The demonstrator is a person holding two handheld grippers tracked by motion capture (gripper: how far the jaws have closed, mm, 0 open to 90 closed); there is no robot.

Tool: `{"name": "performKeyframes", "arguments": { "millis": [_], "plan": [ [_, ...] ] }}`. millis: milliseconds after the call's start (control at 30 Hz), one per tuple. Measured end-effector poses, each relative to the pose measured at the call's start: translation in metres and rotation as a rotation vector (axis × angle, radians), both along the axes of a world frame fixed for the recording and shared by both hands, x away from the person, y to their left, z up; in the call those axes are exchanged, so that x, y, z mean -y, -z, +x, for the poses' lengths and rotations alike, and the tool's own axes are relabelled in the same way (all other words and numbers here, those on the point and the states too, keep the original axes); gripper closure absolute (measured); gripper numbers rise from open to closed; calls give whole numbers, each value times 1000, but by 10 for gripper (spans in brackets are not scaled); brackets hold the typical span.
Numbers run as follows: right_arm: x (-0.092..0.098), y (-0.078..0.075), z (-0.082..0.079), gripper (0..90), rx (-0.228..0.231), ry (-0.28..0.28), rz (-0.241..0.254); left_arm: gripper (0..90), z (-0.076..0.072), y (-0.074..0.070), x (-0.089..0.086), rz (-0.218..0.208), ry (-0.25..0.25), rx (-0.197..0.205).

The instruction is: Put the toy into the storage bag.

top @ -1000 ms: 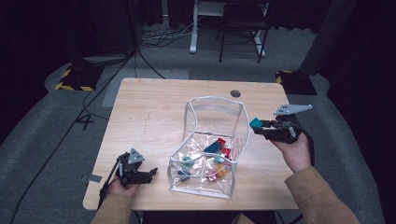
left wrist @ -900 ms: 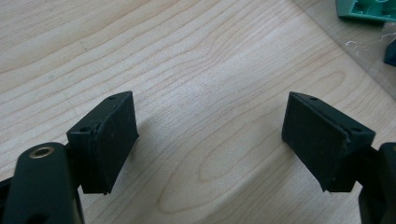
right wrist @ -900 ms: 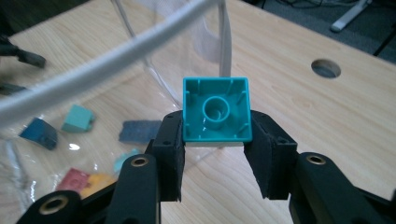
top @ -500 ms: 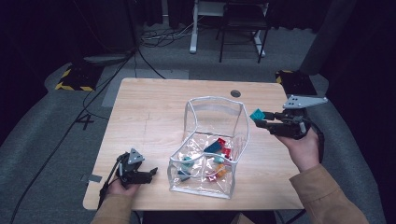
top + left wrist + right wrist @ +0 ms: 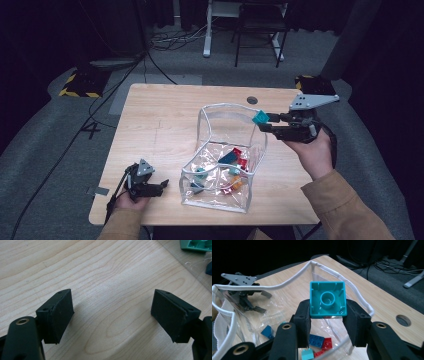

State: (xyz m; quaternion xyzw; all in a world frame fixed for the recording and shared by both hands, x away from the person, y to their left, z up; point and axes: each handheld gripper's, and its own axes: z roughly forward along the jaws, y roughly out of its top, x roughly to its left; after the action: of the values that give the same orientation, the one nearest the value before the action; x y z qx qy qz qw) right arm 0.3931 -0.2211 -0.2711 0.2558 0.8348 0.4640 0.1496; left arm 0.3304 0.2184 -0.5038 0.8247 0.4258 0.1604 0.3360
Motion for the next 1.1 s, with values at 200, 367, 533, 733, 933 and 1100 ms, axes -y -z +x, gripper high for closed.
{"name": "performKeyframes", "arguments": {
  "millis": [200,367,533,733,933,1100],
  "plan": [
    [-19,1,4,583,-9,-32,-13,184,0,0,0,-1,-1,0],
    [-32,5,11,584,-33,-47,-33,184,0,0,0,-1,-1,0],
    [-41,11,18,584,-58,-54,-50,184,0,0,0,-1,-1,0],
    [-58,23,27,583,-95,-65,-90,184,0,0,0,-2,-1,-1],
    [-69,33,31,582,-143,-76,-144,184,0,0,0,-1,-1,-1],
    [-74,39,34,583,-183,-81,-177,184,0,0,0,-2,-1,-1]
  ]
}}
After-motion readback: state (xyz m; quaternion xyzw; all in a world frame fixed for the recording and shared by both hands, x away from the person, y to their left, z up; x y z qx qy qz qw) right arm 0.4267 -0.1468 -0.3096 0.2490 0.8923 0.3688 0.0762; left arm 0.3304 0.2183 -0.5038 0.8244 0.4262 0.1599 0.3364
